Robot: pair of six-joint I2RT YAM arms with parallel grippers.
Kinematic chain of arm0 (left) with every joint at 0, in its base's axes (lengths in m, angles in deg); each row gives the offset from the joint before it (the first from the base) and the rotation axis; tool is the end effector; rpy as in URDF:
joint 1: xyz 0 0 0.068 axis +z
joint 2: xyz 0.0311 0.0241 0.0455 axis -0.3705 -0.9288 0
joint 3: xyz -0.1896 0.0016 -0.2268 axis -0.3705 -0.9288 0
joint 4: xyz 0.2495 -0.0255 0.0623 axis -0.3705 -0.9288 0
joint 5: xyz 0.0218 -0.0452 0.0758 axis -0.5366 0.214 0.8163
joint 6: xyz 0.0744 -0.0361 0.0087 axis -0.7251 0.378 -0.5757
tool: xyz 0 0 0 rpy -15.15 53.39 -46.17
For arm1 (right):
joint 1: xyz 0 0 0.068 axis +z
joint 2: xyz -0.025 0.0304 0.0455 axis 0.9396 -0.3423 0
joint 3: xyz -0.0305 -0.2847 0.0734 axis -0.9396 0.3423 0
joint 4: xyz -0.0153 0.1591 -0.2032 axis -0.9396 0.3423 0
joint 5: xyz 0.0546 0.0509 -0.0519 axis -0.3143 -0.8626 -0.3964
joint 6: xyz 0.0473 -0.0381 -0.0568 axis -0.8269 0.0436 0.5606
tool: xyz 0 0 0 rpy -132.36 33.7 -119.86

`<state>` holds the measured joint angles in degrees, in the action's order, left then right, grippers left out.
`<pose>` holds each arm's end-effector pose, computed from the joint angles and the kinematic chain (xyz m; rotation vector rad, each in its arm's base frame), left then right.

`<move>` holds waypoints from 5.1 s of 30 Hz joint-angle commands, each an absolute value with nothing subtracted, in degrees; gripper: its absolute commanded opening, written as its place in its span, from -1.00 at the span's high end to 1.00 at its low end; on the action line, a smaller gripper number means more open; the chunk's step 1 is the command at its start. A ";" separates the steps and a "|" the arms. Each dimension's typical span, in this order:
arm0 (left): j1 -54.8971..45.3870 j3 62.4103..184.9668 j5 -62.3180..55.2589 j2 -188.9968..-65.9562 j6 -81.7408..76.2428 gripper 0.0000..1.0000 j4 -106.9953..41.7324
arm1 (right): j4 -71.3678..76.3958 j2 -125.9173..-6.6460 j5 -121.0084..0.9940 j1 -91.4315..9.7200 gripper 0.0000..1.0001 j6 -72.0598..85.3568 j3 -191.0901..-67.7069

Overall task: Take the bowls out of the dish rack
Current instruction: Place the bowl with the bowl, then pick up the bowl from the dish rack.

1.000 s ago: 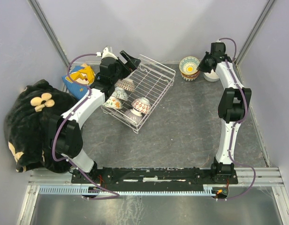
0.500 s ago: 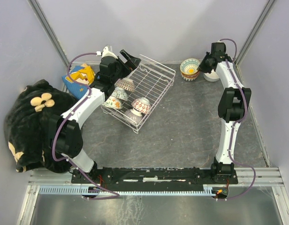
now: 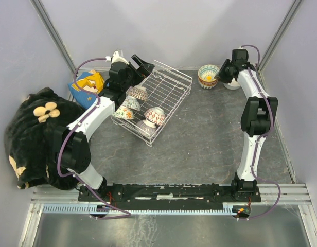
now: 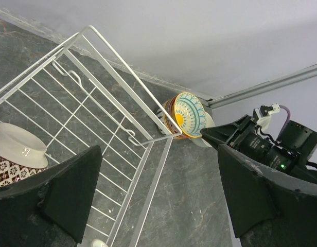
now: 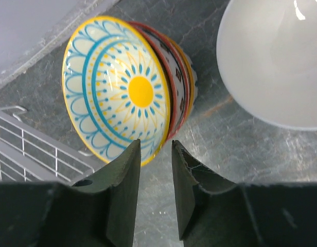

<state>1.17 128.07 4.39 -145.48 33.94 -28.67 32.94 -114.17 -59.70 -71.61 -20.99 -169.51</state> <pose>0.4022 -0.1514 0.3603 -0.4368 1.7912 -0.8667 0.5546 -0.0064 0.2382 0.6747 2.2785 0.4293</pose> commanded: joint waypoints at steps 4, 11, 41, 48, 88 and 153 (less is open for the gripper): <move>1.48 130.44 4.03 -145.68 31.23 -0.99 -27.66 | 27.58 -99.83 -59.89 -71.38 0.14 -19.69 -161.86; 1.46 131.28 4.25 -146.08 31.12 -0.98 -29.31 | 25.72 -91.19 -58.28 -68.94 0.00 -12.90 -156.33; 8.08 140.00 0.02 -153.03 27.88 -0.99 -40.90 | -1.15 -91.96 -69.21 -36.61 -0.98 18.79 -144.97; 8.21 141.48 -0.57 -155.94 27.81 -0.99 -41.13 | 4.32 -97.16 -65.72 -33.31 -0.98 22.16 -151.82; 8.28 139.25 -1.68 -159.89 26.11 -0.99 -42.25 | 13.32 -110.90 -57.34 -28.26 -0.49 27.36 -164.24; 8.00 144.78 -5.97 -166.59 27.67 -0.99 -41.05 | 9.35 -117.44 -53.79 -30.19 -0.18 23.12 -171.19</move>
<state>9.08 142.32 -3.26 -165.34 28.19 -40.43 14.63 -116.53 -54.65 -29.56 24.18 -168.02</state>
